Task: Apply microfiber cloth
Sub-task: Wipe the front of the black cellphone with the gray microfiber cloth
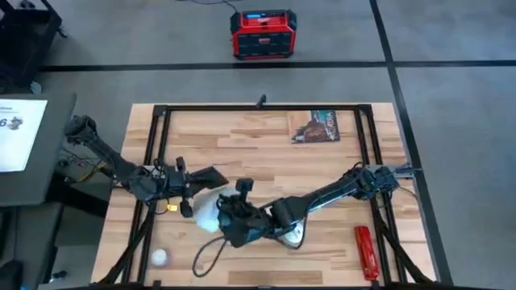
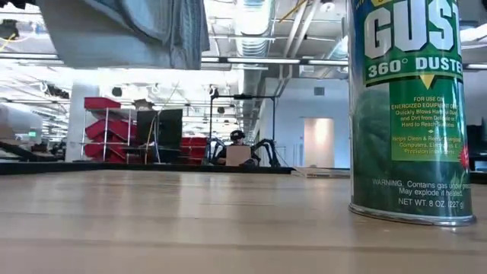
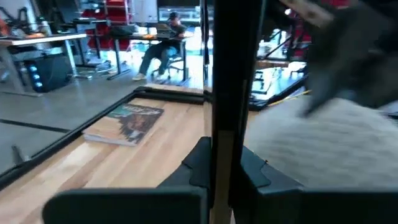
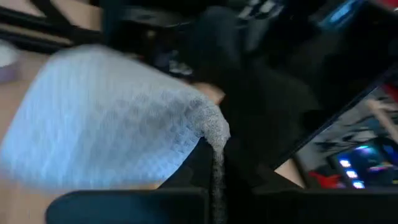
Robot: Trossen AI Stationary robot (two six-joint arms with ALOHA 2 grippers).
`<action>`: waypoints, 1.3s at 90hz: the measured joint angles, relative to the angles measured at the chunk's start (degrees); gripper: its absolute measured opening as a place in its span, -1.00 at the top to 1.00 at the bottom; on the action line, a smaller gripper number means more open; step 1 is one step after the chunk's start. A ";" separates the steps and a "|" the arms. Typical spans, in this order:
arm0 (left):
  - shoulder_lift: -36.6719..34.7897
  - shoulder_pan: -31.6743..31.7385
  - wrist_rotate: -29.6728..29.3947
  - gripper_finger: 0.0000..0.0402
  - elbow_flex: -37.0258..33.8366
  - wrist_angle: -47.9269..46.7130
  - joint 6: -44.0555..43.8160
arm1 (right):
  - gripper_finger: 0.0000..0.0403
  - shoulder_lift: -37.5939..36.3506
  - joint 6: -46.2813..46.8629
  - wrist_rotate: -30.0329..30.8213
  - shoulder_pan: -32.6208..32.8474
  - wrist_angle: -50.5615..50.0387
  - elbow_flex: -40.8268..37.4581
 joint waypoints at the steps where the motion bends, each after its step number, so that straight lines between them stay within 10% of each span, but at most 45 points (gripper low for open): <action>1: 0.36 -0.09 0.02 0.98 0.00 0.48 0.09 | 1.00 -0.04 -0.40 0.23 -0.06 0.22 -0.01; 62: 8.13 -1.79 -0.71 0.98 0.15 12.48 0.64 | 1.00 -2.96 -17.18 3.02 -3.74 14.63 1.10; 117: 8.02 -1.92 -1.08 0.98 -0.15 12.19 2.84 | 1.00 -3.46 1.02 5.90 -2.55 2.77 -4.28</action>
